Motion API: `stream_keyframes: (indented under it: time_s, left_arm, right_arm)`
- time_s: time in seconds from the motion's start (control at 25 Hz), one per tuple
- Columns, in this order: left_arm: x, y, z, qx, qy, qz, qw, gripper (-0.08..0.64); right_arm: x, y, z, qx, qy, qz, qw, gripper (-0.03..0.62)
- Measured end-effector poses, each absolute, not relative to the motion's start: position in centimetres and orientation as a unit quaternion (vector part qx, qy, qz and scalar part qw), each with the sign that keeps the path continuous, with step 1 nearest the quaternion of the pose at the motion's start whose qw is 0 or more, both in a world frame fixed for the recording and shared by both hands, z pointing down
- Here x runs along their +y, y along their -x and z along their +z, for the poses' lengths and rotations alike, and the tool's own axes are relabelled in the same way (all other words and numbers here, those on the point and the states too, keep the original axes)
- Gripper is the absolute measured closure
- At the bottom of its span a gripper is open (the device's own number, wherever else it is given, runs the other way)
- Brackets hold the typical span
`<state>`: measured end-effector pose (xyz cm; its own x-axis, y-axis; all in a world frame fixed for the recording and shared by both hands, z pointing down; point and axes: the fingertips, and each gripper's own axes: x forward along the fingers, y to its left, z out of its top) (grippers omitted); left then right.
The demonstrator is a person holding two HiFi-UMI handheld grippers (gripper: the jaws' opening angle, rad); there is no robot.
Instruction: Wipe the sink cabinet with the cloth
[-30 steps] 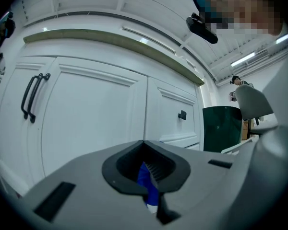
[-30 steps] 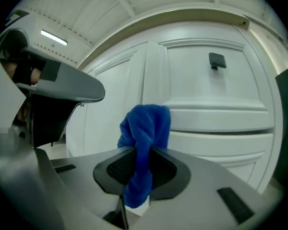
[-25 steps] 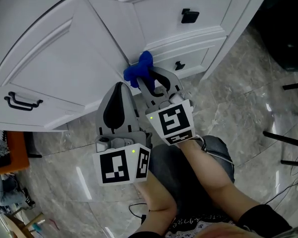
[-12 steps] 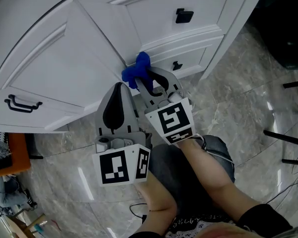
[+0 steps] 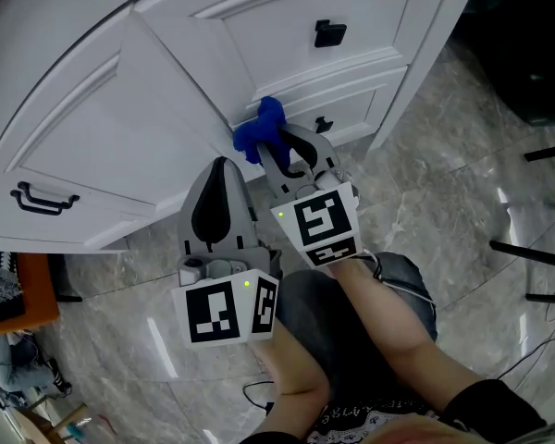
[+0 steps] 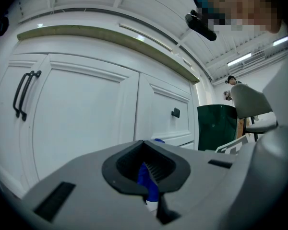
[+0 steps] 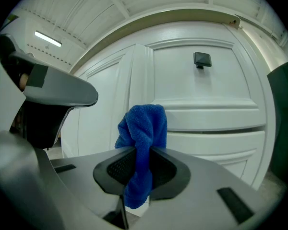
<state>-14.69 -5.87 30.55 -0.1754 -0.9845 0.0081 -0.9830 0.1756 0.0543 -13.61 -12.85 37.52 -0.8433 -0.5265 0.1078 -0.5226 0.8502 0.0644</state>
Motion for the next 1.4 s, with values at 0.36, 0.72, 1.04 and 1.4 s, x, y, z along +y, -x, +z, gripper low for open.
stream_keyframes:
  time_s: [0.36, 0.72, 1.04, 1.4]
  left_arm:
    - [-5.9, 14.4, 30.4, -0.765, -0.644, -0.018, 0.019, 0.555]
    - [-6.1, 14.1, 30.4, -0.763, -0.646, -0.016, 0.019, 0.555]
    - [-6.3, 13.8, 30.4, -0.761, -0.648, -0.011, 0.018, 0.555]
    - [-6.6, 13.6, 30.6, -0.761, -0.649, -0.008, 0.018, 0.555]
  right_arm:
    - [-13.3, 13.1, 37.5, -0.957, -0.283, -0.008, 0.061, 0.512]
    - [-14.0, 12.2, 37.4, -0.953, -0.295, 0.003, 0.062, 0.512]
    - [-14.7, 11.4, 37.3, -0.950, -0.306, 0.019, 0.059, 0.512]
    - [-15.3, 10.5, 37.1, -0.949, -0.311, 0.030, 0.048, 0.512]
